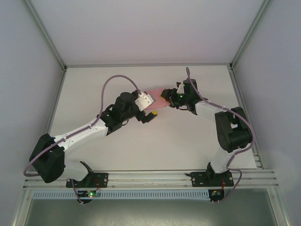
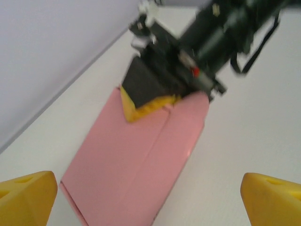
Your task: Assemble paper box
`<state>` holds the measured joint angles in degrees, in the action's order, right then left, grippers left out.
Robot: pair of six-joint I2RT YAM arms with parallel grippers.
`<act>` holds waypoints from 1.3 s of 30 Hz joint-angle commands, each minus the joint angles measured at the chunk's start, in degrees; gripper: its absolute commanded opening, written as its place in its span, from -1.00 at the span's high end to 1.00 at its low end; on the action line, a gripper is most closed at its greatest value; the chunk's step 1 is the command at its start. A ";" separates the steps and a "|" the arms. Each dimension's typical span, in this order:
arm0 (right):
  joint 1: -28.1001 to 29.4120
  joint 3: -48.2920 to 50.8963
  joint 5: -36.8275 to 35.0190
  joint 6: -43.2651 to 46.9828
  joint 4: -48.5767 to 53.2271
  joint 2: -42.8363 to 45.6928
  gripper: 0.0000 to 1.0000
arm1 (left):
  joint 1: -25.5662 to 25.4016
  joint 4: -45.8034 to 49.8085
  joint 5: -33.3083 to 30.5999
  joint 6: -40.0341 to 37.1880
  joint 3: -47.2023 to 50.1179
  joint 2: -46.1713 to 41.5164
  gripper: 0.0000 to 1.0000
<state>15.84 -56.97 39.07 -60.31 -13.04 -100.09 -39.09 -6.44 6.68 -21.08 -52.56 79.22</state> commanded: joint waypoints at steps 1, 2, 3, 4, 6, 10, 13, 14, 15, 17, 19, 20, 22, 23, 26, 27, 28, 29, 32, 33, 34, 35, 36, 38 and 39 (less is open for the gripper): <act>-0.64 -2.21 4.10 -8.85 2.41 2.12 0.38 | -1.45 -1.66 -5.18 -11.77 0.40 1.54 -1.00; -0.76 -2.36 5.18 -10.83 2.37 2.06 0.38 | -1.57 -1.43 -5.87 -12.79 0.35 2.16 -1.00; -0.94 -2.68 6.50 -12.32 2.36 1.82 0.38 | -1.61 -1.47 -6.74 -13.29 0.29 2.66 -1.00; -1.17 -2.88 7.30 -14.06 2.34 1.53 0.40 | -1.58 -1.97 -8.33 -14.17 0.45 3.23 -1.00; -1.56 -2.88 8.47 -16.76 2.57 1.15 0.41 | -1.60 -3.01 -11.15 -15.47 0.57 4.31 -1.00; -1.59 -3.97 10.77 -16.87 6.63 0.71 0.41 | -1.51 -0.59 -15.47 -16.49 -1.75 7.56 -1.00; -1.59 -4.91 12.15 -15.39 11.17 1.12 0.40 | -1.48 -1.84 -16.28 -17.30 -1.67 8.73 -0.99; -1.61 -5.07 12.25 -14.87 12.25 1.39 0.39 | -1.52 -1.96 -16.25 -17.62 -1.75 8.91 -1.00; -1.53 -5.08 12.41 -14.59 12.88 1.57 0.39 | -1.52 -2.23 -16.24 -17.82 -1.85 9.10 -1.00; -1.60 -5.08 13.09 -14.14 13.89 1.67 0.37 | -1.50 -2.70 -15.91 -17.84 -2.19 9.46 -1.00; -1.62 -5.08 13.61 -13.74 14.84 1.48 0.36 | -1.51 -2.62 -15.07 -17.85 -2.76 9.56 -0.95; -1.60 -5.08 13.67 -13.57 15.30 1.48 0.36 | -1.54 -2.70 -14.84 -18.15 -2.86 9.68 -0.92; -1.52 -4.91 14.01 -13.49 15.48 1.53 0.34 | -1.46 -2.49 -14.67 -18.78 -3.17 9.70 -0.86; -1.51 -4.82 14.25 -13.73 15.46 1.48 0.33 | -1.51 -2.36 -14.87 -19.33 -3.35 9.81 -0.84; -1.54 -4.90 14.80 -14.13 15.41 1.68 0.30 | -1.51 -1.74 -14.58 -20.13 -3.60 10.25 -0.74; -1.51 -5.12 15.03 -14.13 15.39 1.80 0.30 | -1.45 -1.41 -14.42 -20.14 -3.78 10.38 -0.70; -1.52 -5.23 15.07 -14.19 15.35 1.83 0.30 | -1.51 -1.10 -14.40 -20.03 -3.89 10.50 -0.69; -1.52 -5.26 15.16 -14.37 15.40 1.92 0.30 | -1.47 -0.96 -14.20 -19.96 -4.12 10.64 -0.68; -1.42 -5.32 15.92 -14.67 15.29 1.95 0.30 | -1.51 -0.96 -14.04 -19.87 -4.30 10.94 -0.54; -1.42 -5.26 16.09 -14.96 15.09 2.03 0.30 | -1.49 -0.80 -13.85 -19.92 -4.47 11.06 -0.50; -1.42 -5.10 16.28 -15.07 14.79 2.10 0.29 | -1.46 -0.48 -13.75 -19.96 -4.65 11.18 -0.45; -1.38 -4.87 16.56 -15.80 13.88 2.10 0.29 | -1.53 -0.27 -13.75 -20.07 -4.85 11.30 -0.39; -1.42 -4.50 17.03 -16.74 12.57 2.10 0.28 | -1.51 -0.37 -13.95 -20.10 -5.02 11.46 -0.31; -1.40 -3.90 17.73 -18.13 10.50 2.16 0.27 | -1.48 -0.34 -14.05 -20.05 -5.27 11.65 -0.15; -1.33 -3.68 17.91 -18.77 9.87 2.25 0.26 | -1.48 -0.16 -13.84 -20.14 -5.37 11.61 -0.08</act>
<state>14.22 -61.04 51.92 -76.84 -1.17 -100.09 -40.21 -5.67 -6.26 -40.69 -55.70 90.02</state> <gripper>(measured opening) 0.404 0.570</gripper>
